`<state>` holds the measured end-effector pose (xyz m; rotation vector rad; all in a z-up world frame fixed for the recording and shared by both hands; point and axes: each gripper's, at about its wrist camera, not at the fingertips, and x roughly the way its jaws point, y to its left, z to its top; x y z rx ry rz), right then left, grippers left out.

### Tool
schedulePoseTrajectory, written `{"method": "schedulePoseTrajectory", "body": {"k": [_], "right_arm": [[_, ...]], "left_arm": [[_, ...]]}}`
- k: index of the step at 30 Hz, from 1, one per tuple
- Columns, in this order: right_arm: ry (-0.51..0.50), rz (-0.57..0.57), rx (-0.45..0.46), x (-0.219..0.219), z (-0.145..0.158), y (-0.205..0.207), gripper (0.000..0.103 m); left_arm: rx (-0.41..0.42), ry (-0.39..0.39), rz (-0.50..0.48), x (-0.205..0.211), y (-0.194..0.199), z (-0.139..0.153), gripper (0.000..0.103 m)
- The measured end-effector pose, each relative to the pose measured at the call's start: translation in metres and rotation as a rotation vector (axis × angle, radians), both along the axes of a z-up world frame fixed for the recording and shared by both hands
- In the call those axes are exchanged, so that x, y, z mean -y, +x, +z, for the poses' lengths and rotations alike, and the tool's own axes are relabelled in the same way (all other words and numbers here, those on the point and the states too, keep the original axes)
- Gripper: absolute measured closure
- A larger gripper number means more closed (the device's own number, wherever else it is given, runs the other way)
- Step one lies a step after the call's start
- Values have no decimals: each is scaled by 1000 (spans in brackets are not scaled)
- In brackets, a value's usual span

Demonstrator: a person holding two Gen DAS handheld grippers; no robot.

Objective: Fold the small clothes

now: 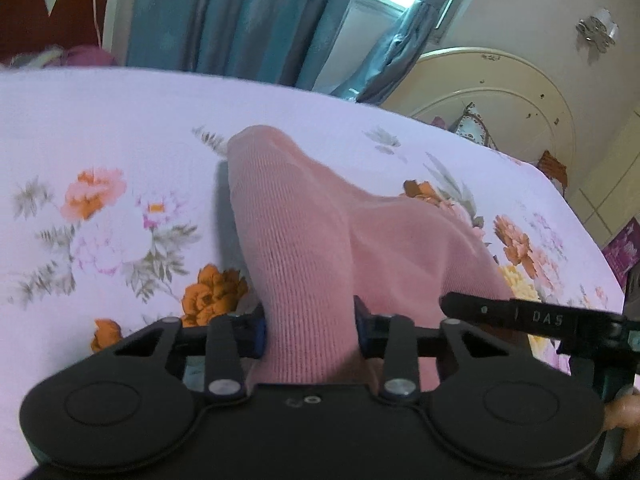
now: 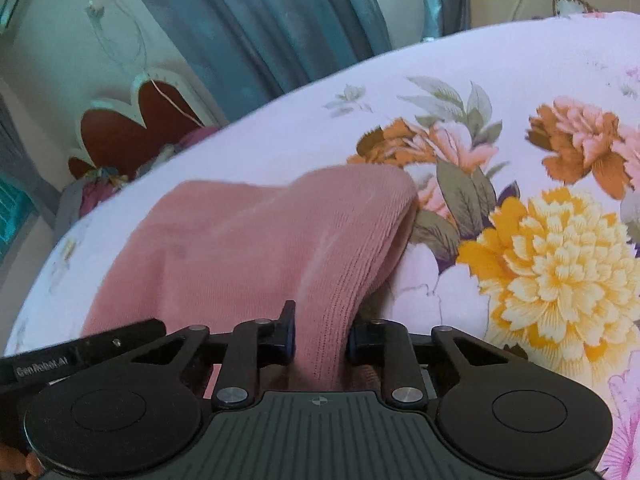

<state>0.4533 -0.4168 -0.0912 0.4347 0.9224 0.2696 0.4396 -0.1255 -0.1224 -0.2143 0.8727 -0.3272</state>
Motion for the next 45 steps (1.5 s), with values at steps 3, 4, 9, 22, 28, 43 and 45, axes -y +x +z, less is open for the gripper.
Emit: {"method": "schedulePoseTrajectory", "body": {"k": [3, 4, 9, 22, 28, 43, 45], "right_arm": [[14, 5, 27, -7, 16, -1, 81], [13, 11, 39, -11, 22, -2, 81], [24, 38, 78, -45, 51, -7, 81], [24, 82, 103, -242, 75, -18, 81], [47, 110, 109, -340, 65, -3, 84], [-136, 71, 93, -406, 27, 27, 76], [-126, 76, 90, -400, 27, 22, 76]], "left_arm": [[16, -16, -11, -1, -3, 13, 69], [22, -20, -17, -3, -4, 18, 69], [61, -30, -14, -27, -13, 43, 69], [96, -44, 7, -220, -31, 71, 69], [94, 0, 54, -307, -24, 72, 69], [30, 3, 137, -391, -6, 11, 63], [54, 36, 127, -389, -10, 14, 62]]}}
